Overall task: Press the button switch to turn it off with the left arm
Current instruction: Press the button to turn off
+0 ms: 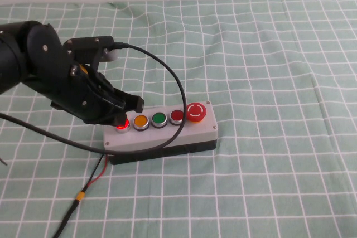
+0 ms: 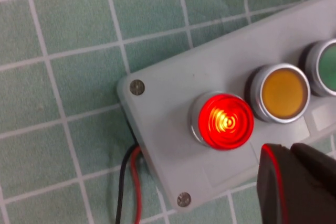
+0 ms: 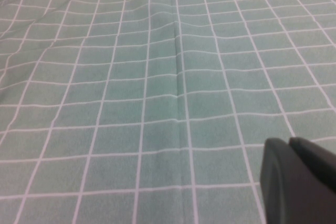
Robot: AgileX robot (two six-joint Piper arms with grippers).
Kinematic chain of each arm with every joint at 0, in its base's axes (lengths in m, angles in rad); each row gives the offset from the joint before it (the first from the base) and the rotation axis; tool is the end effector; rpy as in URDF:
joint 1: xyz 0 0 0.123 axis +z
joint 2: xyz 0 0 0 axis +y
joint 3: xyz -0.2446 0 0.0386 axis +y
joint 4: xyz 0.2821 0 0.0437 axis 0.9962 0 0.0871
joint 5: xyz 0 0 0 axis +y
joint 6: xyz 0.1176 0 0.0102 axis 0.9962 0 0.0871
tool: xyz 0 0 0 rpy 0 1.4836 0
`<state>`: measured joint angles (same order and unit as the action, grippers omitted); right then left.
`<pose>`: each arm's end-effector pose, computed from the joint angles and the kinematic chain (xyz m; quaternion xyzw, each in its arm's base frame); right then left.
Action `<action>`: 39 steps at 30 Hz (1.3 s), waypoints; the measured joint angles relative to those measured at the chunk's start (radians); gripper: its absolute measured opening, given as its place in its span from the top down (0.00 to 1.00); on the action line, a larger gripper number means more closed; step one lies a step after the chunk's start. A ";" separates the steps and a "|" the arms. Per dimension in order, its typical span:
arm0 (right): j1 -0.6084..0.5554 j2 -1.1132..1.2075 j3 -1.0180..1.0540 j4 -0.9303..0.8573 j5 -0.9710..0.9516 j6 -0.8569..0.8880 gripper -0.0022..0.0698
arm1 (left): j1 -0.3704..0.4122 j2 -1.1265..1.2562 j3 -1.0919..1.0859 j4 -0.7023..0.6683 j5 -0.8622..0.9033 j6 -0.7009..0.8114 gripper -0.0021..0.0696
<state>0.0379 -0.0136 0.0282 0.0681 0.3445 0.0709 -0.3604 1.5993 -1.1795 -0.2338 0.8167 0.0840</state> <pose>0.1511 0.0084 0.1662 0.0317 0.7955 0.0614 0.6019 0.3392 -0.1491 0.1858 0.1552 0.9606 -0.1275 0.1920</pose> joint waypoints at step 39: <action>0.000 0.000 0.000 0.000 0.000 0.000 0.99 | 0.000 -0.150 -0.051 0.053 -0.022 0.038 0.97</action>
<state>0.0379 -0.0136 0.0282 0.0681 0.3445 0.0709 -0.3604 1.4493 -1.2310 -0.1806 0.7950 0.1218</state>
